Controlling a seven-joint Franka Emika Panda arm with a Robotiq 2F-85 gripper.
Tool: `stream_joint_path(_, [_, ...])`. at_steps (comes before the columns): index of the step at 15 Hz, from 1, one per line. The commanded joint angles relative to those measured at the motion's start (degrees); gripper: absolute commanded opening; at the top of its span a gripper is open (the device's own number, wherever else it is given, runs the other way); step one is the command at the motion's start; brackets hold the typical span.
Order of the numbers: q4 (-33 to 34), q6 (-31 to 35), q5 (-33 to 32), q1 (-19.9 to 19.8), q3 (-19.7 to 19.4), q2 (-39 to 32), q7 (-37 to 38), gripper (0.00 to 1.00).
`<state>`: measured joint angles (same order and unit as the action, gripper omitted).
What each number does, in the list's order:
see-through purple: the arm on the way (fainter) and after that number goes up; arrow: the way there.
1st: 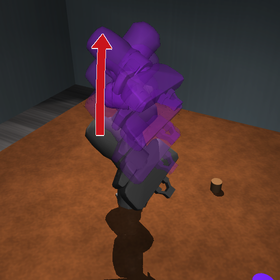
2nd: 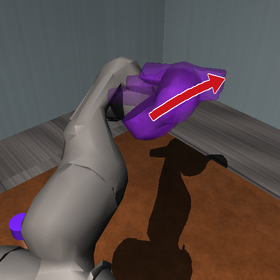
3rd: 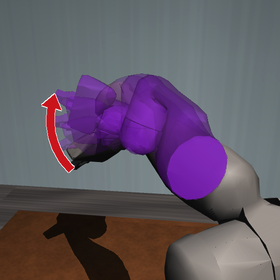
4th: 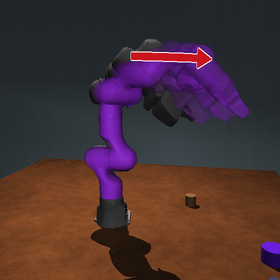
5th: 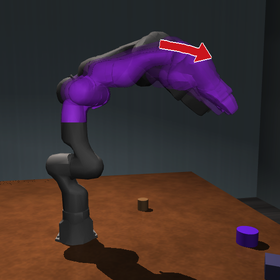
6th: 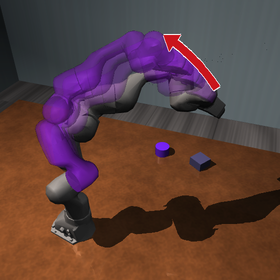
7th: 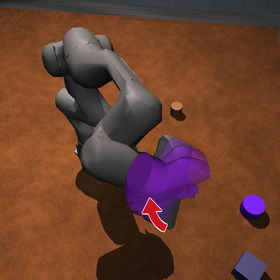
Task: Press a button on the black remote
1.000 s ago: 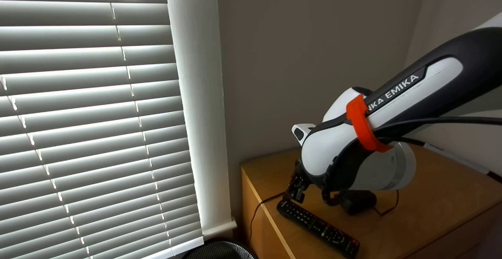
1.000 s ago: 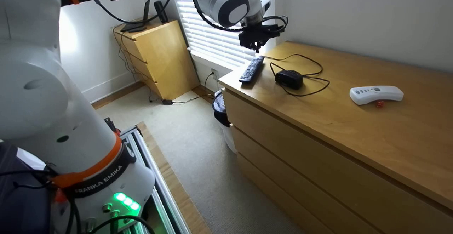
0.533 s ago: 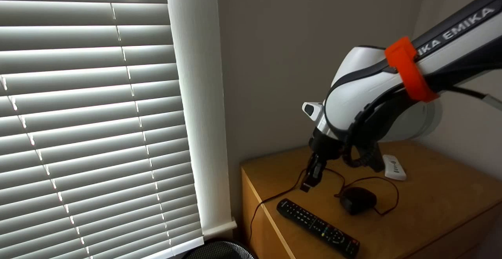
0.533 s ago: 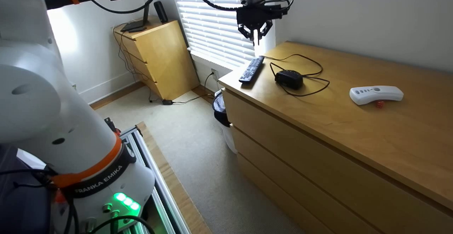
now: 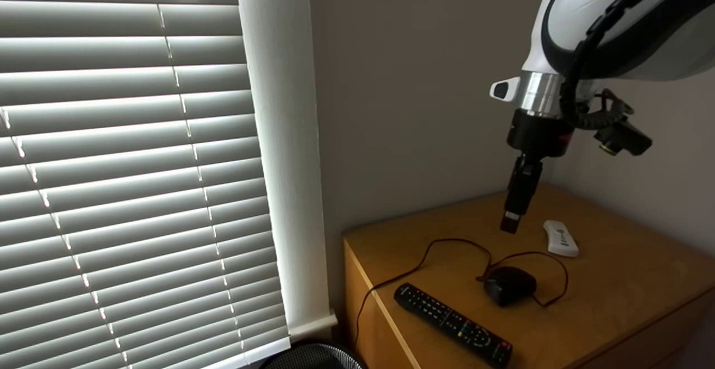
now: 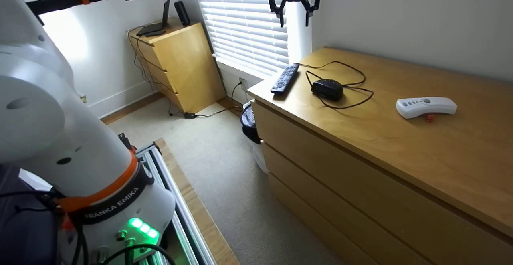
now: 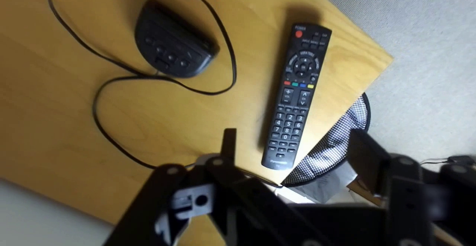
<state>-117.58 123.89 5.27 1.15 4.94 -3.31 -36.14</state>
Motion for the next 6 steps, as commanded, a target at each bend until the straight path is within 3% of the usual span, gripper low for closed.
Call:
stream_joint_path(1, [-2.3, -4.0, -1.2, -0.7, -2.0, 4.5, 3.0, 1.0])
stream_joint_path(6, [-1.1, -2.9, -0.4, -0.5, -3.0, 3.8, 1.3, 1.0])
